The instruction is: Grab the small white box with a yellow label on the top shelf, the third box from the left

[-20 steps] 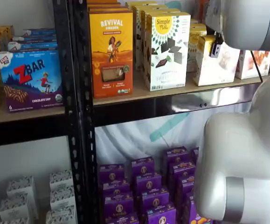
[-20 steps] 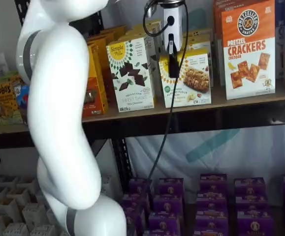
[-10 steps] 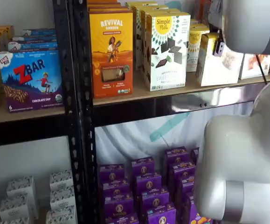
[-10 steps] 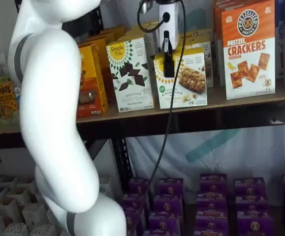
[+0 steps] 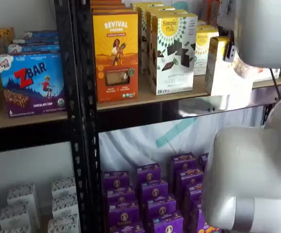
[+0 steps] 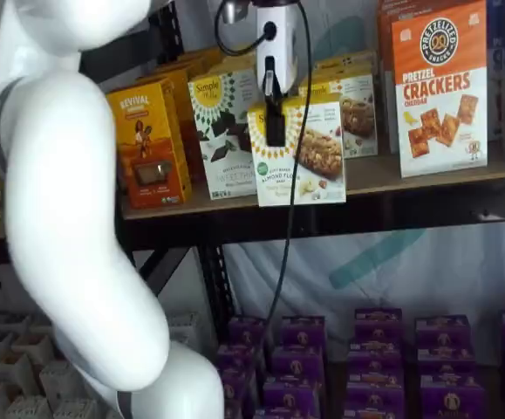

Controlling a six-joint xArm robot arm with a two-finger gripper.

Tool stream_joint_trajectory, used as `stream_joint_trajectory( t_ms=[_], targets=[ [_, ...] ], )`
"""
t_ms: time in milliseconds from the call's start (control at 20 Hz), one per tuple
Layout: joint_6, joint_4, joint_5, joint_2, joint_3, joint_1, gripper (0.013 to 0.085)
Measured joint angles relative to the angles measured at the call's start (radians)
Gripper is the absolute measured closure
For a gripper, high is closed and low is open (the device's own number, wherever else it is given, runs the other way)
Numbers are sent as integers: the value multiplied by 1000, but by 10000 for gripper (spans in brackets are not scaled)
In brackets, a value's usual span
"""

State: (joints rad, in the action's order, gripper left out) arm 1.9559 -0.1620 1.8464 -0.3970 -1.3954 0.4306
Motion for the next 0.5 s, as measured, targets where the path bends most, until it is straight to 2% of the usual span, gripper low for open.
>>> stream_joint_trajectory(
  t_ms=[250,500],
  targets=[
    [-42,26,37,-107,86,-47,650],
    [-59,29,49,-166,133,-62,650]
  ],
)
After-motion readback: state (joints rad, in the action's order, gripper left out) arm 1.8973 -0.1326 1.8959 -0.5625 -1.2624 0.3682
